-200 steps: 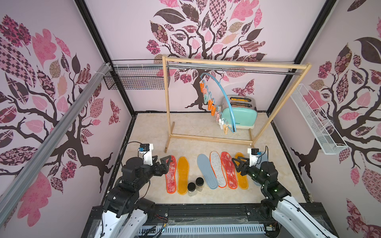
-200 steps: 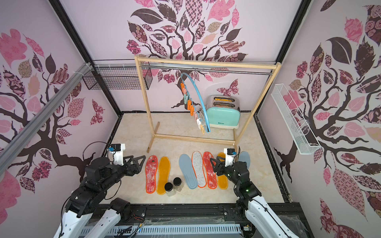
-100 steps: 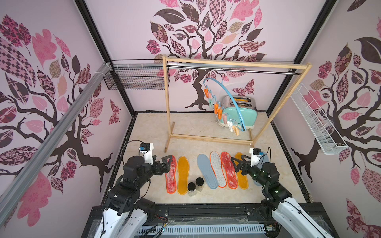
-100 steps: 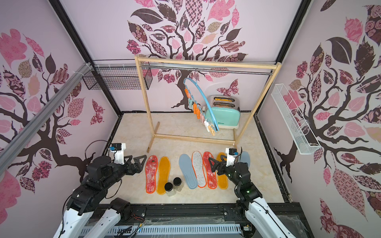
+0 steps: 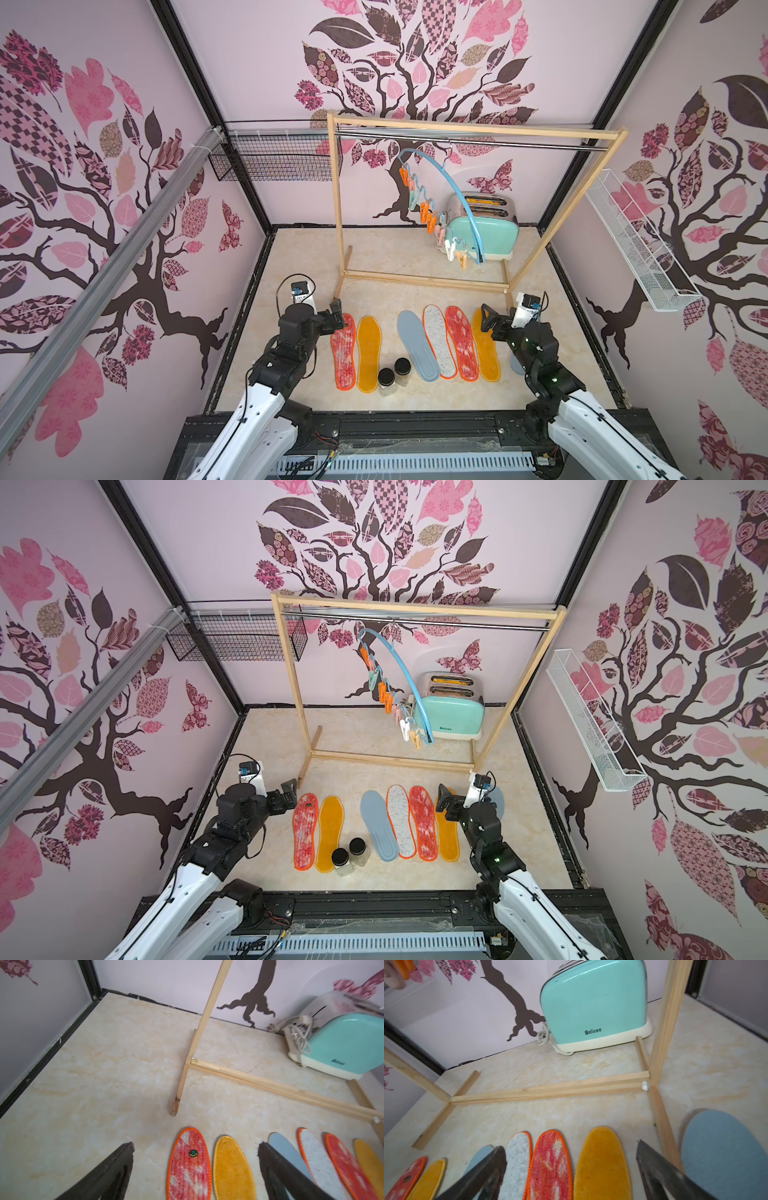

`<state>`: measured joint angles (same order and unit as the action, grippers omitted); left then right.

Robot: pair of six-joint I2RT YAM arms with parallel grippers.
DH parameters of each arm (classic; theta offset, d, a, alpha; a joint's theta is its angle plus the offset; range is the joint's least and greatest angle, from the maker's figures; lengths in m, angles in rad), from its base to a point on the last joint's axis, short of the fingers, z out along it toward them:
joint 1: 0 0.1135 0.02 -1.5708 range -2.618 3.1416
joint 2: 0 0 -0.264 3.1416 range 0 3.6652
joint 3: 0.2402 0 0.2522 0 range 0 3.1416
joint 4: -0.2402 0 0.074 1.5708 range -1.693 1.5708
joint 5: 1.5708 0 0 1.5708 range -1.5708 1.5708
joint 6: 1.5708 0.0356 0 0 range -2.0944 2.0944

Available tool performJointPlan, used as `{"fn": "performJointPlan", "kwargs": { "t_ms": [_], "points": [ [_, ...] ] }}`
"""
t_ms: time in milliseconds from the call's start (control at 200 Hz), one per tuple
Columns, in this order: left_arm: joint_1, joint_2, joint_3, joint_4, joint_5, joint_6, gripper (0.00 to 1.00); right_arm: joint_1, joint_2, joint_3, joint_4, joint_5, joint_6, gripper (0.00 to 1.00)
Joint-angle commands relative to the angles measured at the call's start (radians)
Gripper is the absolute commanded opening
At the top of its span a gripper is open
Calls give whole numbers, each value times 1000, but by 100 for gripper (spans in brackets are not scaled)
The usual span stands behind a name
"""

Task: Take the shoe insoles off the hanger
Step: Reset both arms

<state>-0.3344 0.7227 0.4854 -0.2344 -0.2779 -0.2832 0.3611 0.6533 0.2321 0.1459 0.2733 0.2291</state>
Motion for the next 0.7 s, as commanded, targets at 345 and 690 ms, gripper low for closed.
{"fn": "performJointPlan", "kwargs": {
  "t_ms": [345, 690],
  "points": [
    [198, 624, -148, 1011, 12, 350, 98, -158, 625, 27, 713, 218, -268, 100],
    [301, 826, -192, 1263, 156, 310, 98, -194, 922, 14, 1053, 80, -364, 100]
  ]
}}
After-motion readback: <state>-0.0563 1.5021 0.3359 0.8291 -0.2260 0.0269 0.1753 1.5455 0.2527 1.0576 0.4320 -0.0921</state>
